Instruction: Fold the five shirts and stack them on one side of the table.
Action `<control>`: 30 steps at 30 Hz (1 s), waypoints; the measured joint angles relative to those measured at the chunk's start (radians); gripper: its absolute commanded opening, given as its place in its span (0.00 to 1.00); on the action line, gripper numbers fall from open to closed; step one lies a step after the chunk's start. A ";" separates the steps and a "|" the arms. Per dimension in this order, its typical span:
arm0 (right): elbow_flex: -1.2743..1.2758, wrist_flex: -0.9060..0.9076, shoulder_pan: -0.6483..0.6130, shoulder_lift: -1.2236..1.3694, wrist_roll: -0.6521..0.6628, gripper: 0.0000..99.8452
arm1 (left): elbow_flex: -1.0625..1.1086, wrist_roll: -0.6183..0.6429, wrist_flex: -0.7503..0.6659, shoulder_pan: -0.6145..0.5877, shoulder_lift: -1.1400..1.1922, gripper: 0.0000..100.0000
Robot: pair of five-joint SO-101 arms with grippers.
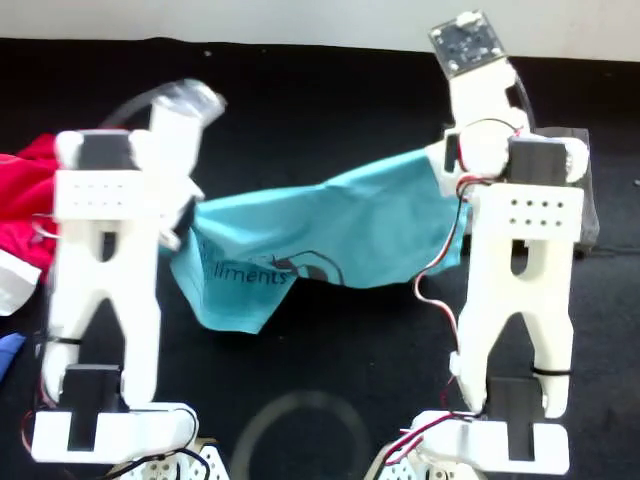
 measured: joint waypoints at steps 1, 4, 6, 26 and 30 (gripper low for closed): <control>0.023 -0.008 0.000 0.000 0.000 0.01 | 0.061 0.000 -0.035 0.026 0.000 0.01; 0.089 -0.040 0.000 0.000 0.000 0.01 | 0.241 0.012 -0.169 0.103 0.000 0.01; 0.140 -0.054 0.000 0.000 0.000 0.01 | 0.350 0.064 -0.279 0.135 0.000 0.01; 0.209 -0.081 0.002 0.000 0.000 0.01 | 0.405 0.270 -0.348 0.026 0.000 0.21; 0.209 -0.081 0.002 0.000 0.000 0.01 | 0.411 0.270 -0.353 0.028 0.000 0.21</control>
